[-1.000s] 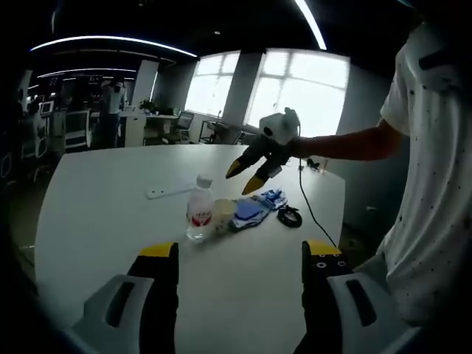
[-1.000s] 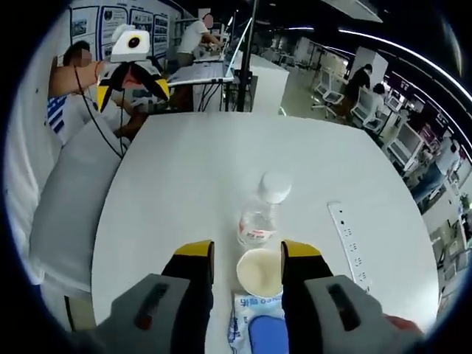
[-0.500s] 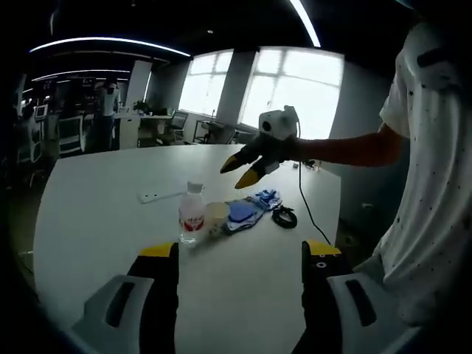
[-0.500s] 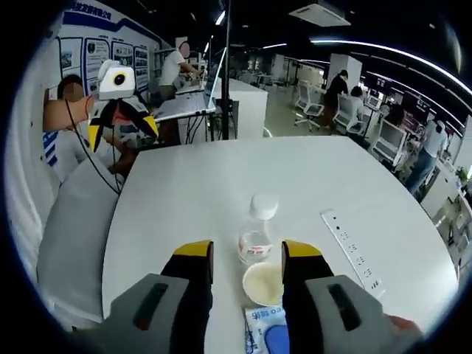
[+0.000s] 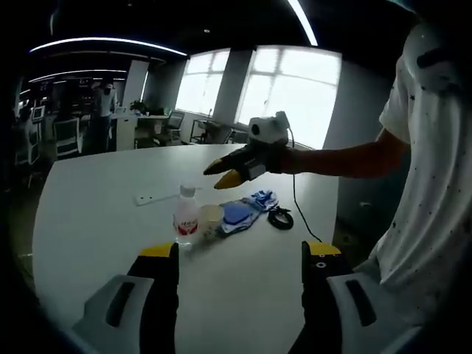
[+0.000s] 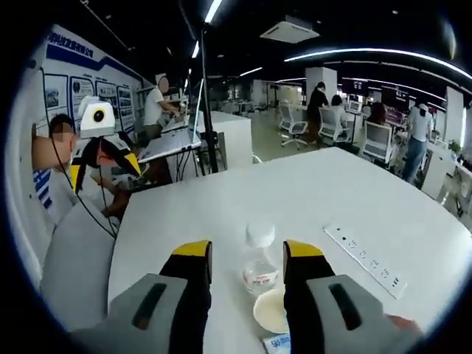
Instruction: Arrange the tabletop items into an orderly group along one side of the table until the central work area is clear of visible clutter.
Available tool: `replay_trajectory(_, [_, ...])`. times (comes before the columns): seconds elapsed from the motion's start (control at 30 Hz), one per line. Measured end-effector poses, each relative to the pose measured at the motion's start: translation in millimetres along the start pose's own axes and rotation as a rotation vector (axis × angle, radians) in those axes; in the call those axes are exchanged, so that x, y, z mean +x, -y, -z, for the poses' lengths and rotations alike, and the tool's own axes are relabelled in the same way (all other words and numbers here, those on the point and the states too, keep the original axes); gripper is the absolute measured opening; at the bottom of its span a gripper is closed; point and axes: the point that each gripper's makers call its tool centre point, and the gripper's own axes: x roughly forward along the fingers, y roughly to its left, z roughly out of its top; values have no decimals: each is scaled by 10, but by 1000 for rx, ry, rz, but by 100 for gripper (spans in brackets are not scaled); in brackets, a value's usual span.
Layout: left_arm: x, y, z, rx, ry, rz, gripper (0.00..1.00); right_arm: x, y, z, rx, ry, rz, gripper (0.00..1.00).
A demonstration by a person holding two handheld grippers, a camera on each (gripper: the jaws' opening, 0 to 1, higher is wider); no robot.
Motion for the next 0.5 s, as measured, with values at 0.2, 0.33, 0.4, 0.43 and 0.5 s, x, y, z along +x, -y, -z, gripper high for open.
replay_trajectory(0.2, [6, 30, -11, -2, -6, 2, 68, 103, 62, -91, 83, 95, 17, 36])
replay_trajectory(0.33, [8, 53, -23, -3, -9, 3, 68, 207, 59, -84, 101, 115, 8, 38])
replay_trajectory(0.4, [12, 66, -31, -3, -9, 4, 68, 264, 54, -65, 103, 116, 5, 39])
replay_trajectory(0.43, [16, 72, -25, -3, -13, 3, 68, 273, 52, -63, 103, 116, 4, 39])
replay_trajectory(0.5, [20, 76, -18, -5, -17, 3, 68, 322, 52, -60, 105, 125, 4, 39])
